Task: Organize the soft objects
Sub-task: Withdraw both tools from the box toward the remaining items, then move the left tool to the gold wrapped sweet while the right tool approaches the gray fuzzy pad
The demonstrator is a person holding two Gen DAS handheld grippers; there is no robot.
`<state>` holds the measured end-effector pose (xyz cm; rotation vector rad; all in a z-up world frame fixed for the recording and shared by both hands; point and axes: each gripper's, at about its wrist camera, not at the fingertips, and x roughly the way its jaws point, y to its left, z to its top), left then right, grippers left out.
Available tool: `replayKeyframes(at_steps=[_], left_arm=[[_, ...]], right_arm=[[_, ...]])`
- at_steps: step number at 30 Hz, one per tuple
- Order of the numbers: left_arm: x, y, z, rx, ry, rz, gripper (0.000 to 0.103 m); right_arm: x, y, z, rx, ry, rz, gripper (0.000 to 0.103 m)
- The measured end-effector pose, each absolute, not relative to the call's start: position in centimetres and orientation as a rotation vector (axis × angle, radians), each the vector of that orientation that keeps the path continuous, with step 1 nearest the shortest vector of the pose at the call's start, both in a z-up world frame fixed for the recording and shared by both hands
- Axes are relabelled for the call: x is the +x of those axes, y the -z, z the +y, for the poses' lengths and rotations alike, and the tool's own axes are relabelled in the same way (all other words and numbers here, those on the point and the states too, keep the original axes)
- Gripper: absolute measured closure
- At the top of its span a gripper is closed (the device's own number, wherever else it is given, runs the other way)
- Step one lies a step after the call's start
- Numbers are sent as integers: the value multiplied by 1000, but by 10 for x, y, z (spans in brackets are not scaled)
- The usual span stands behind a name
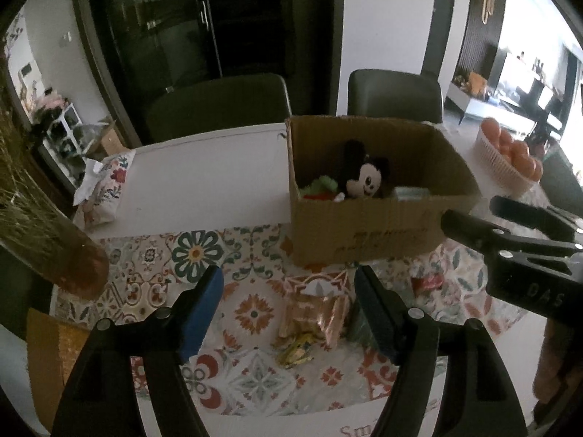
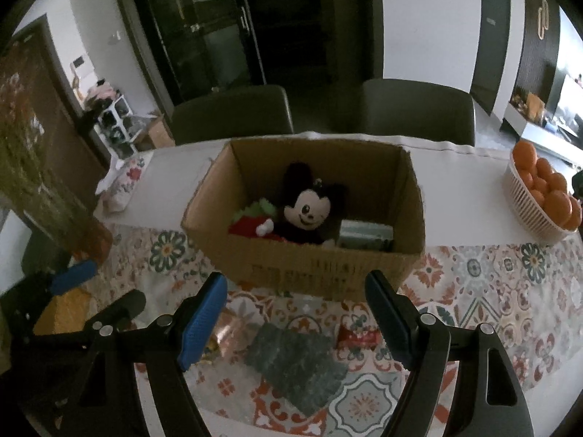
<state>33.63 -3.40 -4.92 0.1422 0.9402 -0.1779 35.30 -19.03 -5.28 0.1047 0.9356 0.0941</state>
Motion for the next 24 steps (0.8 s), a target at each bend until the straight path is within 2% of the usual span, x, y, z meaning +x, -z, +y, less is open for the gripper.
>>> replayKeyframes(at_steps=[9,24], left_arm=[[315,80,-31,237,183,987,29],[325,139,-39,398,348,1245,29]], right_arm=[[341,96,-176,65,-180,1084,24],[363,169,-150,-184,-314,1465,24]])
